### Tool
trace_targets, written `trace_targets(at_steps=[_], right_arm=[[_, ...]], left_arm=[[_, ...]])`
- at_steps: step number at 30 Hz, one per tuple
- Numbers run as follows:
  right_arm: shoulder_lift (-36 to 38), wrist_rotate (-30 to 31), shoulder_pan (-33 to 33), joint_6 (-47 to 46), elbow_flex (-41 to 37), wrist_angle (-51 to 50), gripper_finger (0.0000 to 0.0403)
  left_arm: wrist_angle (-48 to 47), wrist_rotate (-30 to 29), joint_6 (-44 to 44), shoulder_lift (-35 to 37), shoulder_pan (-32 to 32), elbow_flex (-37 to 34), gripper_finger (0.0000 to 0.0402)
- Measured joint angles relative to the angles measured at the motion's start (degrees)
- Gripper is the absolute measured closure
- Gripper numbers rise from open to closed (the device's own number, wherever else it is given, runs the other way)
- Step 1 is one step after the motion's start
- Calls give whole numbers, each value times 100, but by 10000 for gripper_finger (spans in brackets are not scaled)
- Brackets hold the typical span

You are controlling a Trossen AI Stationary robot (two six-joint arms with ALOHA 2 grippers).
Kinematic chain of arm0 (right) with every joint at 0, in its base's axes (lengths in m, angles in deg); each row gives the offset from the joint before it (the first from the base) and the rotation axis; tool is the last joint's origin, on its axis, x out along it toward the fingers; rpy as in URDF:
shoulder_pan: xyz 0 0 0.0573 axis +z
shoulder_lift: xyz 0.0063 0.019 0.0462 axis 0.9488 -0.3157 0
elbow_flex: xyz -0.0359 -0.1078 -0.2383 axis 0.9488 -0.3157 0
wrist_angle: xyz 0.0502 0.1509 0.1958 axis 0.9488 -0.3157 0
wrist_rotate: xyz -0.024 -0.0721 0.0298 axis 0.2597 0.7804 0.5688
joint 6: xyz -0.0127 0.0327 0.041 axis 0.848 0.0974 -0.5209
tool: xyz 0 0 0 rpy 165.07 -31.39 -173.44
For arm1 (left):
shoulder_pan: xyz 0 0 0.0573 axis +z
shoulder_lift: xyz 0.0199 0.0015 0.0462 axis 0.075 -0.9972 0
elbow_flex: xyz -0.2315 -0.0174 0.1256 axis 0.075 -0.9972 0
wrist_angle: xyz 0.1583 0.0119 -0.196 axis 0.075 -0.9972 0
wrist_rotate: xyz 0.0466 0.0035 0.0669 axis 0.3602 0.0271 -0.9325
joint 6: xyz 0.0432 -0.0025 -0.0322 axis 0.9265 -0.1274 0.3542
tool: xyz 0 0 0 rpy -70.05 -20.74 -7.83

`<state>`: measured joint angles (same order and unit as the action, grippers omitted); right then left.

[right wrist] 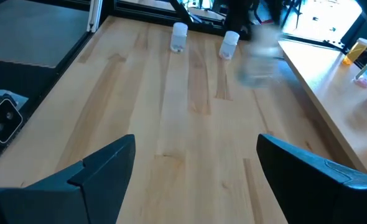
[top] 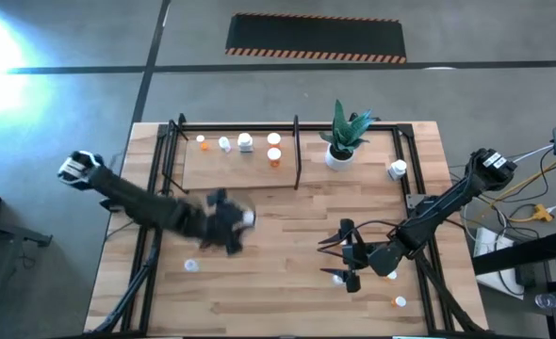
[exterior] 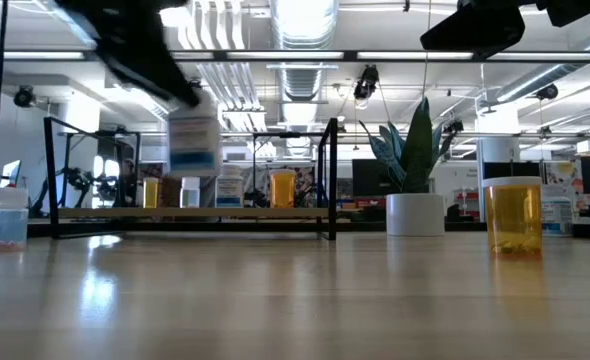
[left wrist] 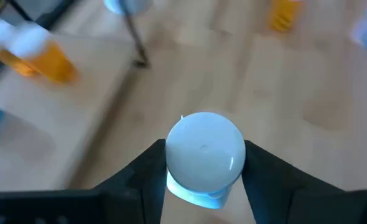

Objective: Pick and place medicine bottles onto shelf by color
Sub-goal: Put the white blue medicine container on the shelf

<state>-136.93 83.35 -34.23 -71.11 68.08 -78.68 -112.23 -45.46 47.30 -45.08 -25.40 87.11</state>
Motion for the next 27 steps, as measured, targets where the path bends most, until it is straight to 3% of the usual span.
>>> trace_targets(at_steps=[7, 12, 16, 27], right_arm=[[0, 0, 0, -12, 0, 2, 77], [0, 0, 0, -44, 0, 0, 77], [0, 0, 0, -46, -2, 7, 77], [0, 2, 0, -57, -2, 15, 77]], left_arm=[[235, 1798, 2341, 476, 2977, -49, 248], [701, 2990, 3279, 387, 4352, -52, 248], [831, 3436, 3623, 230, 4854, -49, 244], [929, 3343, 3998, -399, 5000, -78, 229]])
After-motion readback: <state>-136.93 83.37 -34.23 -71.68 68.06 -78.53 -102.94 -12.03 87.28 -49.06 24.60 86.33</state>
